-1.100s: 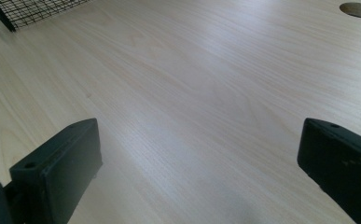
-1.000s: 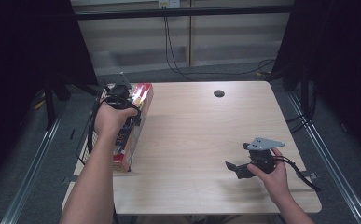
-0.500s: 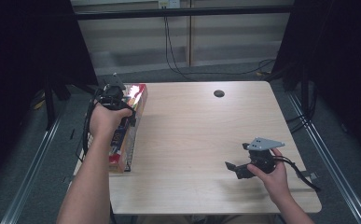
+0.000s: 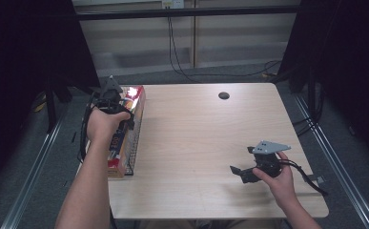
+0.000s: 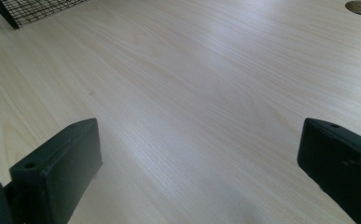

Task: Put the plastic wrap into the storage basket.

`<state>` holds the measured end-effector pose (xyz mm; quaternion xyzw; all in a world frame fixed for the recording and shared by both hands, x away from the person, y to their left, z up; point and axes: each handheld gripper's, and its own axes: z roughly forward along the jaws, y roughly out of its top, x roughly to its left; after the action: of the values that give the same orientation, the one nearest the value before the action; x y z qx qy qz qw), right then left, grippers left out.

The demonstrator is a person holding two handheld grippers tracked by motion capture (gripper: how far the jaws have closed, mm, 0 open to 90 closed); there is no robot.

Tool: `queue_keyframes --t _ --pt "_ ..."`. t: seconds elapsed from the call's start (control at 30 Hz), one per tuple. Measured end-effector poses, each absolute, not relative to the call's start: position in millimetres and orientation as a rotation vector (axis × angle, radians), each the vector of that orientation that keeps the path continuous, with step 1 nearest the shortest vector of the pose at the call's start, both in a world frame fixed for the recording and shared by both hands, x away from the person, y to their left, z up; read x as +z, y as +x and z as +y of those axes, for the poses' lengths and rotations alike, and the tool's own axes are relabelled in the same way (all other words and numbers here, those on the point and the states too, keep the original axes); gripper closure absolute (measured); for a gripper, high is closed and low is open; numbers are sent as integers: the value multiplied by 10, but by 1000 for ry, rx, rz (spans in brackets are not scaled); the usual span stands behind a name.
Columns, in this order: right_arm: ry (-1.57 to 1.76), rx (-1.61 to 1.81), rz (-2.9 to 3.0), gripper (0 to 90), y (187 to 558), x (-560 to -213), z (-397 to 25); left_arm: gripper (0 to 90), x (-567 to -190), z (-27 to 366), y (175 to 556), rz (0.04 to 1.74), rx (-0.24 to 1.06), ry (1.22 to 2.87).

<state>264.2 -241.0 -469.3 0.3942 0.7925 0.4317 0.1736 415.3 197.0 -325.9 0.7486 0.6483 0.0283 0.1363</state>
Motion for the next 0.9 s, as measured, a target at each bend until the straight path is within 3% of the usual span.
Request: queue_keyframes --t 0.9 --pt "1108 1233 2240 0 2638 -4695 -2398 442 -3409 2161 4161 1957 76 2094"
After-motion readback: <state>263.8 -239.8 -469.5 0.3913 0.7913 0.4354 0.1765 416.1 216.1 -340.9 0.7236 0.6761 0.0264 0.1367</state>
